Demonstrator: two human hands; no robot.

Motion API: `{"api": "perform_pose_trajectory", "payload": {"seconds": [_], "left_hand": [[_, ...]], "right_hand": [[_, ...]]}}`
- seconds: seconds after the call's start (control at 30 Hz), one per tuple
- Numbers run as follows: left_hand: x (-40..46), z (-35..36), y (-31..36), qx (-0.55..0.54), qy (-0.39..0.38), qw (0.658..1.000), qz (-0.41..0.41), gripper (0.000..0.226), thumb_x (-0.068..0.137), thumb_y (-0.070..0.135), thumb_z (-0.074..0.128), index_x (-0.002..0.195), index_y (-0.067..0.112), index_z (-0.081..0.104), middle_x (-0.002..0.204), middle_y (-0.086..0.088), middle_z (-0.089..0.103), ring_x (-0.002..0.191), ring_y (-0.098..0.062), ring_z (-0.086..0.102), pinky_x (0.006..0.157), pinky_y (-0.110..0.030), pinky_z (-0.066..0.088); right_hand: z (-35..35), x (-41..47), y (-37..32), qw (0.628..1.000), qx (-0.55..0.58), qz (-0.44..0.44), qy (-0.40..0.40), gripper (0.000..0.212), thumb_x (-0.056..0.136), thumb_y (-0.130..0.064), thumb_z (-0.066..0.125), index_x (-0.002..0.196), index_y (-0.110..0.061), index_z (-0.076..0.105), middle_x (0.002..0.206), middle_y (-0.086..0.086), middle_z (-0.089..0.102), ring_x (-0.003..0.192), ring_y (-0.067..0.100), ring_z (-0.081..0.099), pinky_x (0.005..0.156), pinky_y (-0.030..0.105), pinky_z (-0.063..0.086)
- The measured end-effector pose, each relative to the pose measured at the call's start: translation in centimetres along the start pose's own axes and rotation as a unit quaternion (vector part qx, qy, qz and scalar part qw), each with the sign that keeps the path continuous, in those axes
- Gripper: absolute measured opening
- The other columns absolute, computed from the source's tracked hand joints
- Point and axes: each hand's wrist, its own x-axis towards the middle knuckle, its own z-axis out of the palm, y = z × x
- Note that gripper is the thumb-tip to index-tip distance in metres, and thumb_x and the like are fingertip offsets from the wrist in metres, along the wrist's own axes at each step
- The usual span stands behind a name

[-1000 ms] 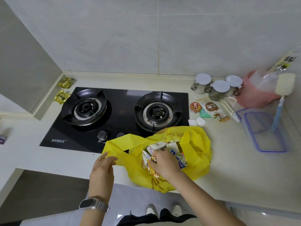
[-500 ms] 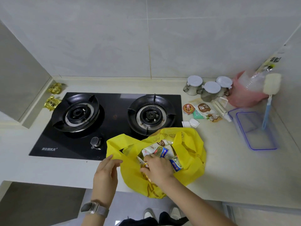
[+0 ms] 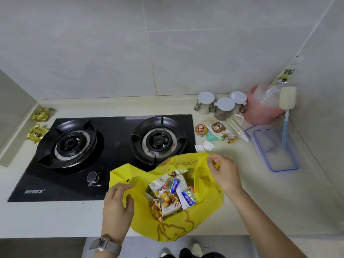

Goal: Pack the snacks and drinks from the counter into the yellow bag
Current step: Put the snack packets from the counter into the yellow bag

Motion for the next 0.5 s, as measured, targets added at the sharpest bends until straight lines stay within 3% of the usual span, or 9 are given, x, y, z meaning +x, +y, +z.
{"api": "perform_pose_trajectory", "payload": {"seconds": [0.27,0.5], "left_hand": [[1.3,1.2,1.8,0.006,-0.011,0.999,0.03,0.031,0.074,-0.009,0.063,0.098,0.011,0.066,0.103,-0.009,0.056,0.097,-0.03,0.057,0.083,-0.032,0.043],[1.8,1.9,3.0,0.009,-0.02,0.999,0.041,0.03,0.075,-0.008,0.063,0.098,0.011,0.066,0.104,-0.009,0.057,0.097,-0.026,0.057,0.082,-0.029,0.043]], "right_hand": [[-2.4,4.0,5.1,0.996,-0.007,0.081,0.029,0.018,0.085,-0.017,0.062,0.1,-0.009,0.066,0.09,0.01,0.071,0.081,0.027,0.066,0.074,0.029,0.047],[-1.1,6.4,8.1,0.989,-0.085,0.081,-0.09,0.031,0.084,-0.019,0.062,0.113,-0.011,0.059,0.106,0.01,0.067,0.098,0.027,0.063,0.085,0.034,0.049]]}}
